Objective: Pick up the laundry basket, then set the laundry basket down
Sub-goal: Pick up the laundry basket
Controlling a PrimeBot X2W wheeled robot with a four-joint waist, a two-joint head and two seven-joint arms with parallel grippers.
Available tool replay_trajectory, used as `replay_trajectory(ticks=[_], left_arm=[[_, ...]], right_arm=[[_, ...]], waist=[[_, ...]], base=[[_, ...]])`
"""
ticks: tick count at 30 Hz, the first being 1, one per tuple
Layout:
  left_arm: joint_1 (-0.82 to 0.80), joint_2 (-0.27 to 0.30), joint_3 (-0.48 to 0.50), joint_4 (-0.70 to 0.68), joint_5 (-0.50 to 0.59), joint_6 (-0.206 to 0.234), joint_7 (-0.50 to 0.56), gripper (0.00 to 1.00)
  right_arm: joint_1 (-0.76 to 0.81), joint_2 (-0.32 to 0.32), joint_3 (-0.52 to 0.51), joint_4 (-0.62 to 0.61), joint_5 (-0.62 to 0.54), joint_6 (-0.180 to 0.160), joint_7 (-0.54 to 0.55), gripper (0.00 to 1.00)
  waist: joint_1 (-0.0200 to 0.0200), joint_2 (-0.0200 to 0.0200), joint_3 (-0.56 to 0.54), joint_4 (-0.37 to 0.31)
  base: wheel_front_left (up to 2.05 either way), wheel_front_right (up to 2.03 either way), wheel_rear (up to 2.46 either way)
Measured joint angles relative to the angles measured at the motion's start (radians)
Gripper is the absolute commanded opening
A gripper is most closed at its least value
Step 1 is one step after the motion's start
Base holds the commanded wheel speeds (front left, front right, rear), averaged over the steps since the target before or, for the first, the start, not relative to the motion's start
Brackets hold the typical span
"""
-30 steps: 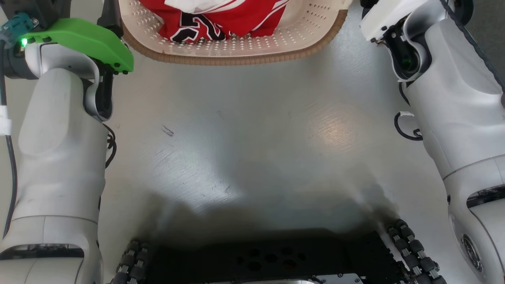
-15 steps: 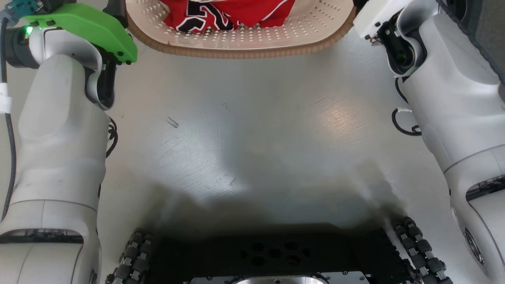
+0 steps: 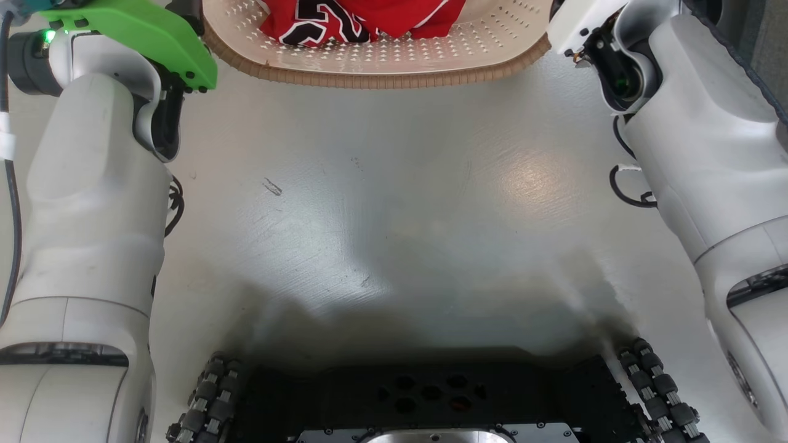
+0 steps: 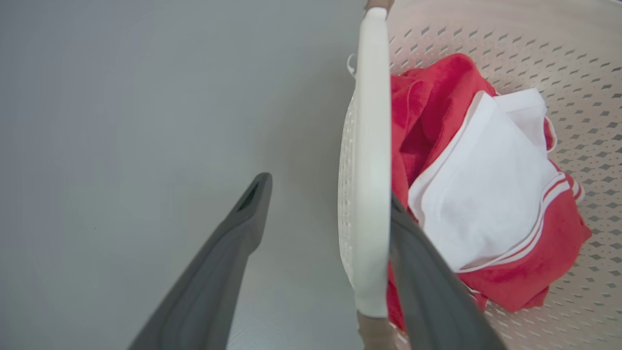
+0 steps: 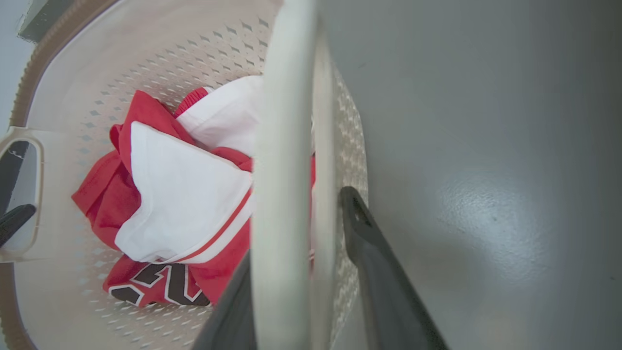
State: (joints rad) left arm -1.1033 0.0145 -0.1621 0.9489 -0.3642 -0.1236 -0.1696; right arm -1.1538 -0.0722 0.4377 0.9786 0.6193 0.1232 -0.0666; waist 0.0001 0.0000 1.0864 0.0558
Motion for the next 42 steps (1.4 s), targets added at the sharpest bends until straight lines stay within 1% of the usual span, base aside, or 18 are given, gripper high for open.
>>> replay_trajectory(ticks=[2,3,4,5,6,8,16,24,35,42], left_arm=[[-0.005,0.000,-0.004,0.007,-0.004,0.000,0.000,0.00],[-0.006,0.000,-0.009,0.011,-0.004,-0.001,0.000,0.00],[-0.008,-0.003,-0.014,0.013,-0.006,-0.007,0.000,0.00],[-0.010,-0.009,-0.020,0.014,-0.008,-0.010,-0.002,0.00],[-0.010,-0.009,-0.020,0.014,-0.008,-0.010,-0.002,0.00],[-0.013,-0.017,-0.024,0.019,-0.011,-0.009,-0.009,0.00],[-0.016,-0.020,-0.040,0.058,-0.021,-0.010,-0.021,0.00],[-0.009,-0.023,-0.067,0.105,-0.038,-0.010,-0.027,0.00],[0.082,-0.023,-0.133,0.138,-0.074,-0.010,-0.035,0.00],[0.154,-0.025,-0.164,0.160,-0.099,-0.010,-0.042,0.00]], right_arm=[[-0.004,-0.002,0.007,0.006,0.004,0.000,-0.003,0.44],[-0.006,-0.002,0.010,0.007,0.007,0.000,-0.003,0.39],[-0.007,-0.002,0.013,0.009,0.007,0.000,-0.006,0.28],[-0.007,0.000,0.017,0.011,0.009,-0.002,-0.012,0.12],[-0.007,0.000,0.017,0.011,0.009,-0.002,-0.012,0.00],[-0.010,0.003,0.023,0.015,0.018,-0.011,-0.017,0.00],[-0.014,0.002,0.051,0.042,0.056,-0.012,-0.038,0.00],[0.010,0.002,0.089,0.057,0.099,-0.012,-0.053,0.00],[0.128,0.002,0.147,0.065,0.186,-0.019,-0.074,0.00],[0.211,0.009,0.180,0.074,0.240,-0.019,-0.079,0.00]], waist=[[0.0000,0.0000,0.000,-0.001],[0.0000,0.0000,-0.001,-0.002],[0.0000,0.0000,-0.001,-0.003],[0.0000,0.0000,-0.002,-0.004],[0.0000,0.0000,-0.002,-0.004],[0.0000,0.0000,-0.003,-0.005],[0.0000,0.0000,-0.017,-0.010],[0.0000,0.0000,-0.060,-0.015],[-0.0001,0.0000,-0.163,-0.029],[-0.0001,0.0000,-0.259,-0.041]], base=[[0.00,0.00,0.00],[0.00,0.00,0.00],[0.00,0.00,0.00],[0.00,0.00,0.00],[0.00,0.00,0.00],[0.00,0.00,0.00],[0.00,0.00,0.00],[0.00,0.00,0.00],[0.00,0.00,0.00],[0.00,0.00,0.00]])
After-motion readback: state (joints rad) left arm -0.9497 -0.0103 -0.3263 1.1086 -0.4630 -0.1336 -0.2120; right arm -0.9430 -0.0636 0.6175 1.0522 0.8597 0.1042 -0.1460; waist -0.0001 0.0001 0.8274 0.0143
